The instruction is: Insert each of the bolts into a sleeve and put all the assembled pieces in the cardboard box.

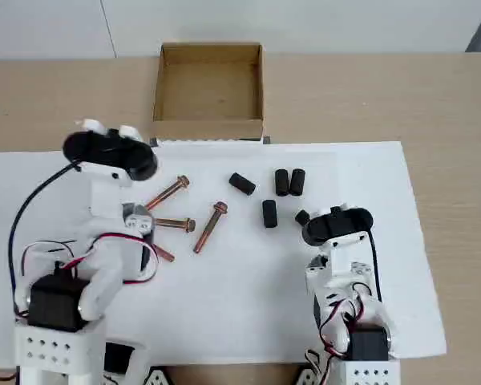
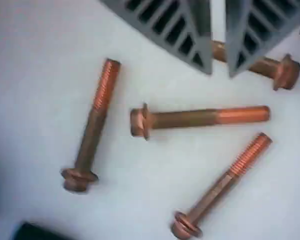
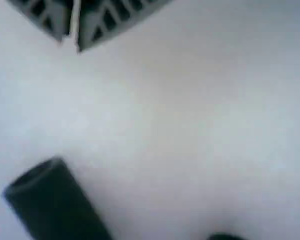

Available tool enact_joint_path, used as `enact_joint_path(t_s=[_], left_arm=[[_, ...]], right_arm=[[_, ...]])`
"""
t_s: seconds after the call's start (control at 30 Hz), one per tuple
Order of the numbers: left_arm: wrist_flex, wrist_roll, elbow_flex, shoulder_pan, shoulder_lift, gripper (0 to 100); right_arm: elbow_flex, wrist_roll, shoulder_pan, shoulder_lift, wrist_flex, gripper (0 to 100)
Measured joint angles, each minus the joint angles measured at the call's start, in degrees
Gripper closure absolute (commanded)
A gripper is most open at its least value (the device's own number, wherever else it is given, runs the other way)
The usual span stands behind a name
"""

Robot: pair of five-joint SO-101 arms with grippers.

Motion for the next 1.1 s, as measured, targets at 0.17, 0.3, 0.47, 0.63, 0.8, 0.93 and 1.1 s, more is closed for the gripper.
enact_joint_path(t_s=[0.17, 0.3, 0.47, 0.63, 0.8, 0.93, 1.1], left_arm=[[-0.88, -3.87, 0.0, -9.49, 4.66, 99], [-0.88, -7.21, 0.0, -15.47, 10.99, 99], [-0.88, -7.91, 0.0, -17.05, 16.35, 99], [-0.88, -10.02, 0.0, -17.05, 17.41, 99], [-1.67, -13.36, 0.0, -17.05, 17.49, 99], [-1.76, -13.98, 0.0, -17.05, 17.49, 99], [-1.76, -13.98, 0.0, -17.05, 17.49, 99]], right_arm=[[-7.03, -2.37, 0.26, 0.0, 2.29, 99.1], [-11.69, -2.73, 0.18, 0.53, 2.46, 99.1], [-19.25, -2.73, 0.18, 9.32, 2.46, 99.1], [-32.62, -2.73, 0.35, 26.99, 4.92, 99.1], [-50.37, -0.18, 0.35, 48.53, 12.57, 99.1], [-63.56, 5.36, 0.35, 62.77, 17.49, 99.1], [-71.56, 15.3, 0.35, 73.85, 18.46, 99.1]])
